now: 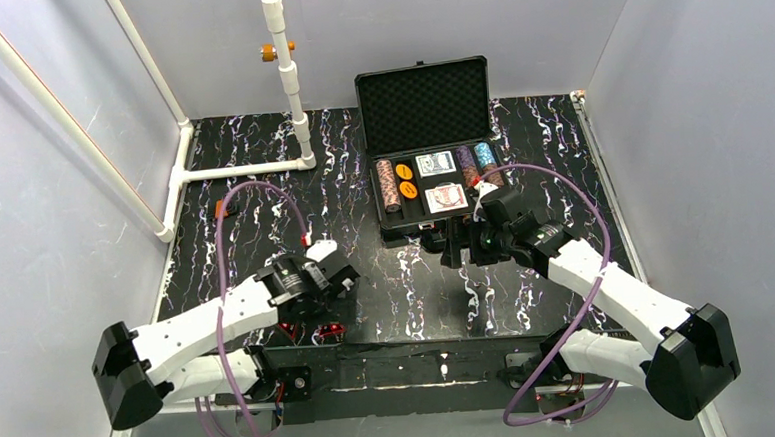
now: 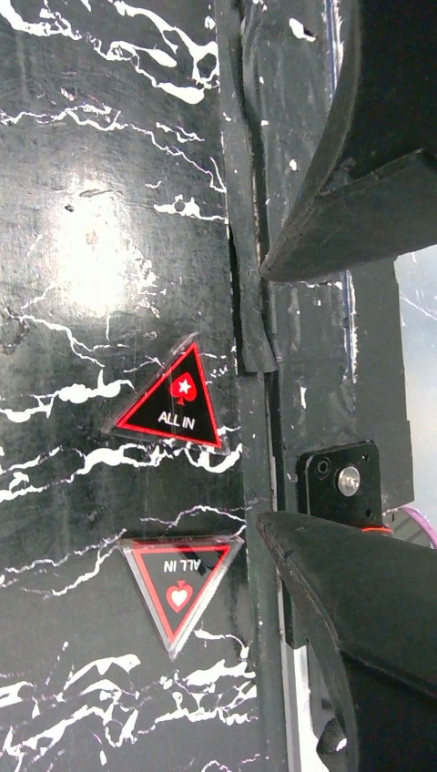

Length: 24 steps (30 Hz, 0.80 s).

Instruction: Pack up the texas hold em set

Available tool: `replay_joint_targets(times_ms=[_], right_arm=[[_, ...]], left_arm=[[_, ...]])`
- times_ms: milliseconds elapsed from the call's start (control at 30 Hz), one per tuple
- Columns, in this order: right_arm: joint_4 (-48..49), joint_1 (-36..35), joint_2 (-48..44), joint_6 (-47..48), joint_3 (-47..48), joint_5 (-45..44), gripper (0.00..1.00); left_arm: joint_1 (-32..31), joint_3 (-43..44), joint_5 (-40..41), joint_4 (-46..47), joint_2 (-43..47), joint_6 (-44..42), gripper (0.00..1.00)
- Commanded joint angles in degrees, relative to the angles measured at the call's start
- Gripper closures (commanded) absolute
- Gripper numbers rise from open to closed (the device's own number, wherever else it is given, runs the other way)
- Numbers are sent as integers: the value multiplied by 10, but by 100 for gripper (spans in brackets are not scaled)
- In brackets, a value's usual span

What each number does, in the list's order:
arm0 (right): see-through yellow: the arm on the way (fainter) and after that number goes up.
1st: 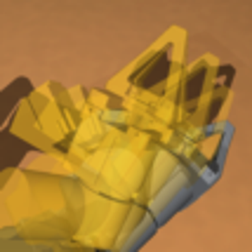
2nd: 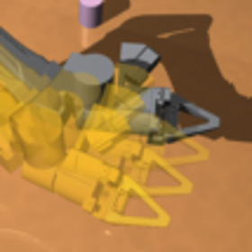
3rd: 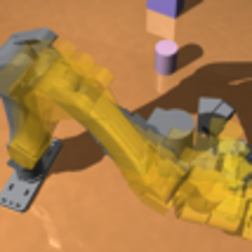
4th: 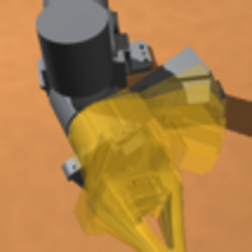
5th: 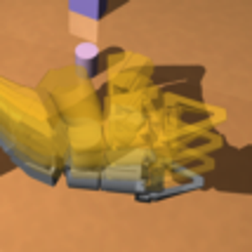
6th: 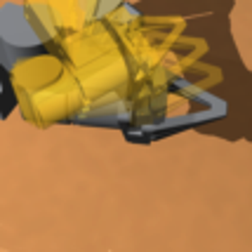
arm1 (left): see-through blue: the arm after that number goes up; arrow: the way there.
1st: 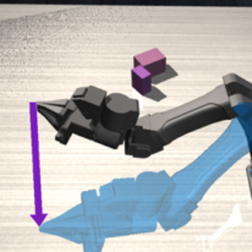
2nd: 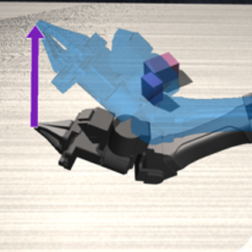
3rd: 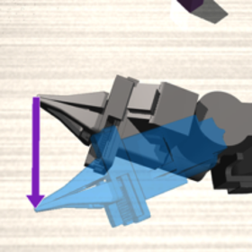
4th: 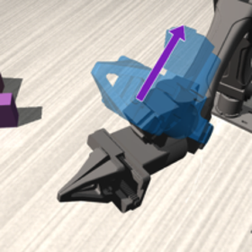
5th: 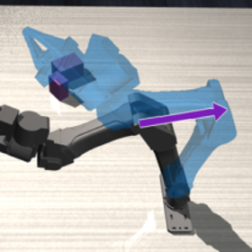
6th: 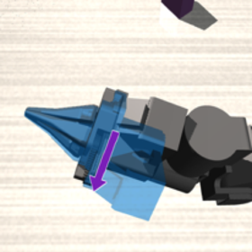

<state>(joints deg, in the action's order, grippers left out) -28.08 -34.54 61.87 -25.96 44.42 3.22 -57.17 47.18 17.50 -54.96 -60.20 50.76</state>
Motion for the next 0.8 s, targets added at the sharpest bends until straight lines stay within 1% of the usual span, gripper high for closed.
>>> replay_joint_targets(times_ms=[0,100,300,433,567,767], right_arm=[[25,-2,-3,17,-10,2,2],[28,-2,-2,18,-16,4,2],[33,-2,7,19,-29,8,2],[35,-2,13,20,-31,11,2],[36,-2,15,21,-33,11,2],[44,-2,21,19,-36,18,2]], left_arm=[[-22,-9,33,21,-42,11,3],[-29,-11,37,32,-71,12,2],[-31,-20,27,74,-134,-7,2],[-32,-23,23,79,-161,-5,2],[-32,-47,22,82,-157,17,2],[-32,-83,15,112,-129,19,4]])
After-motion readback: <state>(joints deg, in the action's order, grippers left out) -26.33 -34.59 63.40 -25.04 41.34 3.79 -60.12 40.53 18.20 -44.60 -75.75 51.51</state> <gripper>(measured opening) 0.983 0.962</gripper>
